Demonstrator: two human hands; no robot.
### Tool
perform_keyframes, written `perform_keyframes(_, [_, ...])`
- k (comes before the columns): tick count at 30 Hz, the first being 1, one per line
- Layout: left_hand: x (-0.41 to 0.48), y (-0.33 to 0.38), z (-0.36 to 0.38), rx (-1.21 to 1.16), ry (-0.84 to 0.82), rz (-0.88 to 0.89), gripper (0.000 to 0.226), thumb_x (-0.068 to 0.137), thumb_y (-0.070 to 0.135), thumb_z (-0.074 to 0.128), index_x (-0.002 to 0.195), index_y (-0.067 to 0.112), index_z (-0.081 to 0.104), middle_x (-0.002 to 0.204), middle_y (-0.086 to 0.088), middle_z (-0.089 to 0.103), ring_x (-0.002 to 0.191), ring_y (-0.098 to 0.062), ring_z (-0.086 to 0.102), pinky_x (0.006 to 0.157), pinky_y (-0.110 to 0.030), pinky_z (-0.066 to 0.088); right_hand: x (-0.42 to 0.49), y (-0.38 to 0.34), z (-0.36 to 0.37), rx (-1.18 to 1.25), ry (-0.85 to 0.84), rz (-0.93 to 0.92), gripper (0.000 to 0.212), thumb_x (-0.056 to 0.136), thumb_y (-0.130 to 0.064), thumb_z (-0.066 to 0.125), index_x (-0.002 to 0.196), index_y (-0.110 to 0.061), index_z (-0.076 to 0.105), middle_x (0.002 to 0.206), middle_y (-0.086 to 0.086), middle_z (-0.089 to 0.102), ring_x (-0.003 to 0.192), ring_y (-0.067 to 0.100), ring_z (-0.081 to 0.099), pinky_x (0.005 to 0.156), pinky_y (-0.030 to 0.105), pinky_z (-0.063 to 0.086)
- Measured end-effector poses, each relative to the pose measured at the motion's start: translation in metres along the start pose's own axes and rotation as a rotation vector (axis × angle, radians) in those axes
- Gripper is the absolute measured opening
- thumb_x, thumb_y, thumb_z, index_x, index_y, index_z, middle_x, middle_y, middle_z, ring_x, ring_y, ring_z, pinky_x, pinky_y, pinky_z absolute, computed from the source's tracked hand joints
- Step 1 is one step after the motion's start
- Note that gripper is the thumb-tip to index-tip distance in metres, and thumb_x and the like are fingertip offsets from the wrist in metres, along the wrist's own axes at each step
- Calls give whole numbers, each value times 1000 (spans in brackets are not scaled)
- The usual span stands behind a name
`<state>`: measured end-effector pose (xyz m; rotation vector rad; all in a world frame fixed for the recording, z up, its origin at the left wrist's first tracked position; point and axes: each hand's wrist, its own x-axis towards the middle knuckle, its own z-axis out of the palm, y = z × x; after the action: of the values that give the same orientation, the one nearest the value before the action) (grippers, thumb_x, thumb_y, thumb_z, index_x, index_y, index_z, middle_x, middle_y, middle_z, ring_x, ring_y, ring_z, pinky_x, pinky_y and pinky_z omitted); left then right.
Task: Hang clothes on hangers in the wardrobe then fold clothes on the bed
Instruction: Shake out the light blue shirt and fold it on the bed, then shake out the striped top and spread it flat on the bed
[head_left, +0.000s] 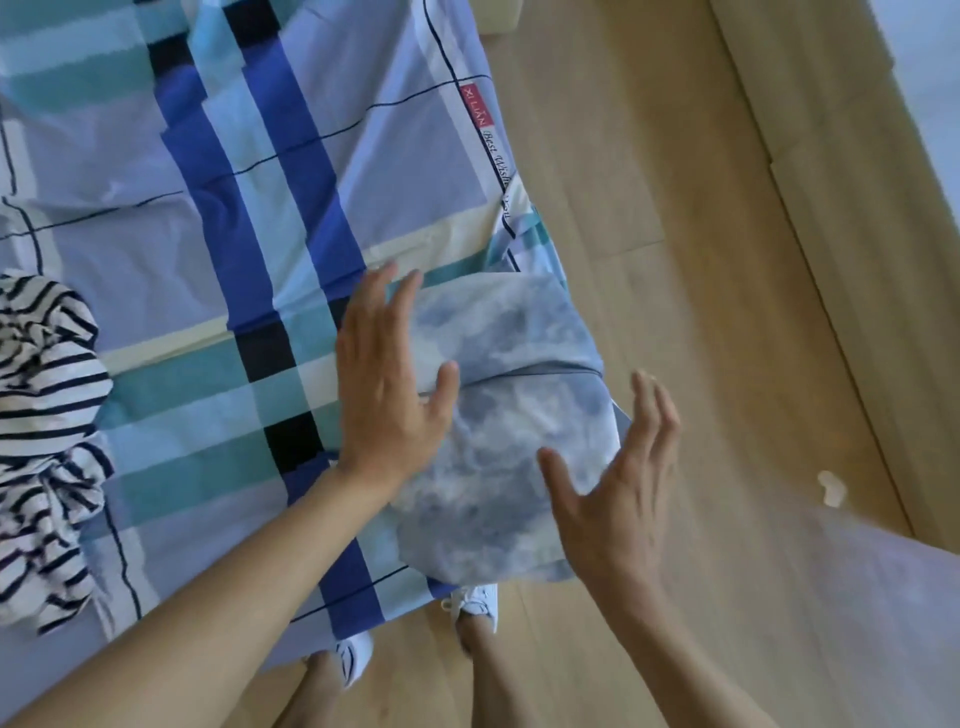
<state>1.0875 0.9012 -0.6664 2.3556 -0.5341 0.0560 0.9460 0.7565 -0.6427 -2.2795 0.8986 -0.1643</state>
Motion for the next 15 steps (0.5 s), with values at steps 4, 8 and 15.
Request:
perform_keyframes(4, [2,-7,39,181,-432,328,71,101,47,44,159,15,20,168,-10,8,156,-31,-2,122,-58,10,-11,17,36,-308,-291,-145,115,78,-75,54,159,-20,-6,167,9,-7,154,22,-9,124,50,4])
perform_keyframes(8, [-22,-47,72,449,-685,322,79,97,68,22,161,24,7,169,-6,-4,155,-30,-10,121,-61,7,-21,57,66,-428,-409,-67,121,74,-87,42,158,-20,-14,165,7,-20,152,24,-19,122,58,0])
perform_keyframes(15, [-25,-51,75,520,-684,308,82,95,71,19,161,26,-1,168,-5,-12,154,-30,-16,123,-57,-2,-22,58,71,-484,-413,-80,120,75,-89,38,159,-17,-10,166,9,-16,153,28,-16,121,57,3])
